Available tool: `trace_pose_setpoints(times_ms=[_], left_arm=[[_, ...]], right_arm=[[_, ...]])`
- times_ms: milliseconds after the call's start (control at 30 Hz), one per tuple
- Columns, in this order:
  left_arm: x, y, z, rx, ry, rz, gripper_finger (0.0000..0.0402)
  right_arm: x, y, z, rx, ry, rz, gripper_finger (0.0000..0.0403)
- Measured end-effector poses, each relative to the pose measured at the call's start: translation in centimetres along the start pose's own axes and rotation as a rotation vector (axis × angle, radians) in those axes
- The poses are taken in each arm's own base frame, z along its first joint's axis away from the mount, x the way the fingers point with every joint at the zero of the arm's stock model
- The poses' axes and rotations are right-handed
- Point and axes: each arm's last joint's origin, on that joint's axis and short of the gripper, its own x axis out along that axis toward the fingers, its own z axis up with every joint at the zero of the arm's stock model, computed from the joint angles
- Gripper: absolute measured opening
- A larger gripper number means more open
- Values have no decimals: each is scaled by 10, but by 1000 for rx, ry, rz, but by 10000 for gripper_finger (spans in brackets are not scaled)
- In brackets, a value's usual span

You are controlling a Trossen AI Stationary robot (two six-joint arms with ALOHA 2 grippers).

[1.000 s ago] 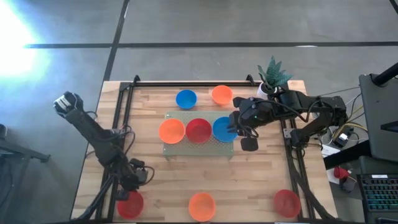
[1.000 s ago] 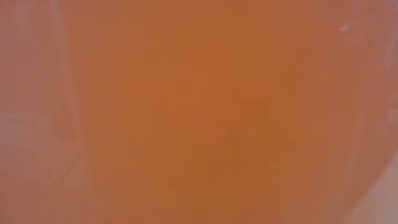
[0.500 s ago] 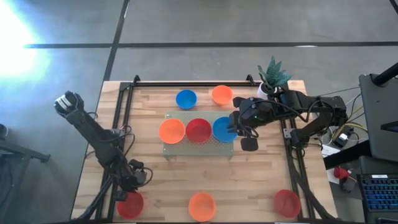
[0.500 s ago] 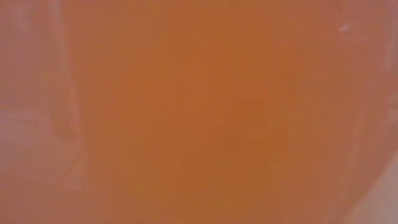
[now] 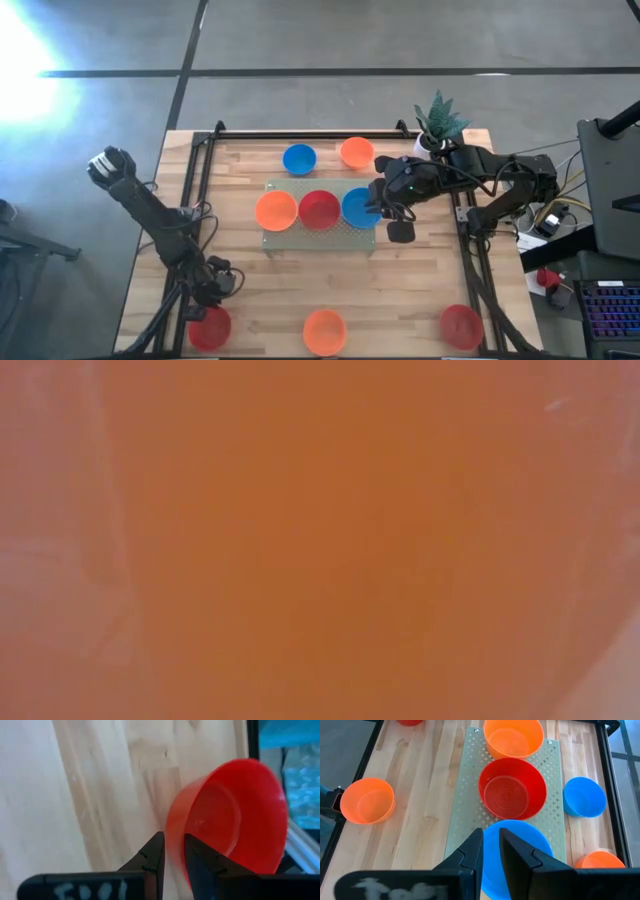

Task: Pick & Place Mini bowls
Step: Stack the left red bowl on top of the other red bowl on the shelf

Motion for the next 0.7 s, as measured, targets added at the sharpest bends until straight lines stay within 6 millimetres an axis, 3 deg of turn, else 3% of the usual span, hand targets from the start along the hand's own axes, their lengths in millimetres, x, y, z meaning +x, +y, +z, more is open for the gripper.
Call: trace_pose_setpoints(times_ms=[467,700], left_arm=[[5,4,-3,-22,-23,-26,64],[6,4,-4,-26,14,-55,7]], right_arm=[[0,0,0,0,-1,0,57],[0,0,0,0,-1,0,57]])
